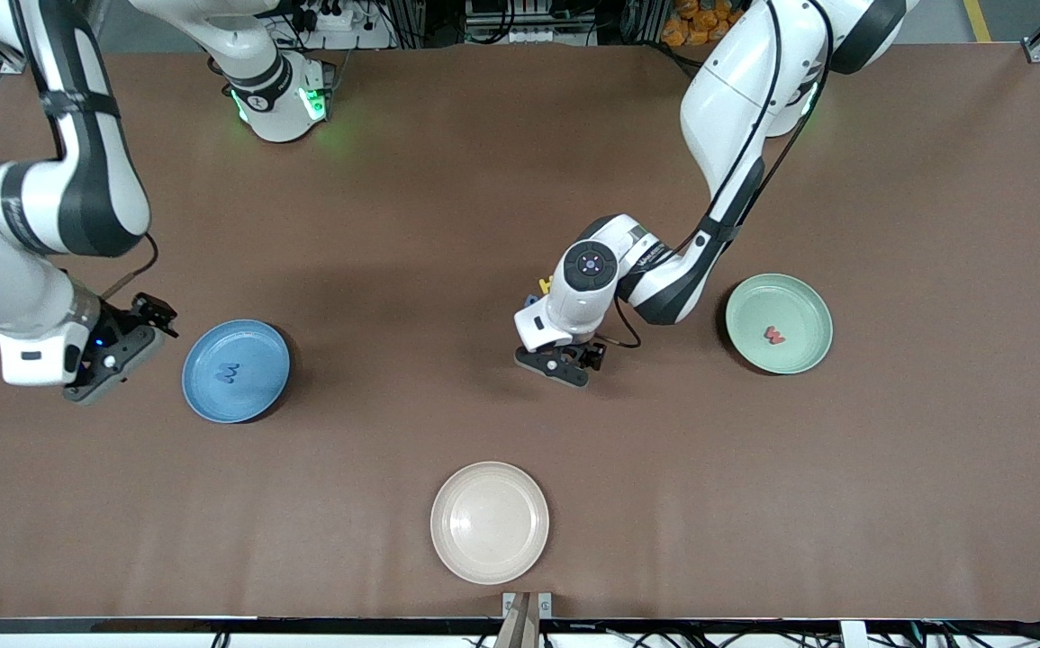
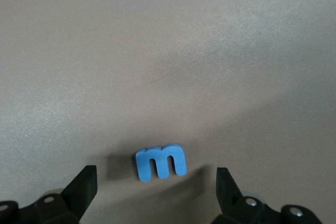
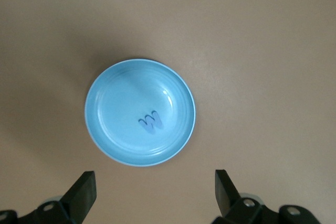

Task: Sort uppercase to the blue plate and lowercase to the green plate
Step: 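Release the W with the right gripper while the left gripper grasps the m, then release the blue m on the green plate with the left gripper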

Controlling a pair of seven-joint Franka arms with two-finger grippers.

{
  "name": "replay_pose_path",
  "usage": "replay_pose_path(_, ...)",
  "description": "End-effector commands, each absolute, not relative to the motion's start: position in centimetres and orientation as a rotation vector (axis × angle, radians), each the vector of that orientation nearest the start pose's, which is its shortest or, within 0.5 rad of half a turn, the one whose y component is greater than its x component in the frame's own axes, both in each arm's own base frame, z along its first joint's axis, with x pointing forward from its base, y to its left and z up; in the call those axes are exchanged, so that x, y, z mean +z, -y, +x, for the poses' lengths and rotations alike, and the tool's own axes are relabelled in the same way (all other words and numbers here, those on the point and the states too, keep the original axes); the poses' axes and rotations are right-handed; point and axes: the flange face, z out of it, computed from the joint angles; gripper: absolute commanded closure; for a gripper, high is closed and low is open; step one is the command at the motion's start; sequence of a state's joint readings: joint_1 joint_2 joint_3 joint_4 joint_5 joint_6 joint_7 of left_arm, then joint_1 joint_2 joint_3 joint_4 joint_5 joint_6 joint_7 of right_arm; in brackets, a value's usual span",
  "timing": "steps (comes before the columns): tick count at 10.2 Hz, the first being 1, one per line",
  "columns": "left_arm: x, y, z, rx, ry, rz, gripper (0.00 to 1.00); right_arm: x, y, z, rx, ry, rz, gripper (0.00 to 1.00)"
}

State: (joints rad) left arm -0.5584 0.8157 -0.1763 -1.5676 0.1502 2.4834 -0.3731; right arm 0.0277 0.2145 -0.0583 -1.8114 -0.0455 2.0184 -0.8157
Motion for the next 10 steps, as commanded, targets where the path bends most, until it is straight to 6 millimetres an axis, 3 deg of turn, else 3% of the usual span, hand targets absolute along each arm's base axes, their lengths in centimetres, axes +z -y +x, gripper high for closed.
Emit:
replay_pose_path(1,17.2,47.3,54.1,-0.153,-0.649,-3.173,0.1,46.5,2.4,60.3,-0.016,1.14,-2.974,0.0)
replay_pose_path(5,17.0,48.0,53.9,-0.161,-0.681,-3.166,0.3,51.8,2.7,58.7,-0.12,0.946,-3.03,0.0)
replay_pose_path(10,16.7,47.8,54.0,-0.162,-0.738,-3.144,0.57,55.5,2.1,58.9,-0.154,0.829,-3.037,0.0)
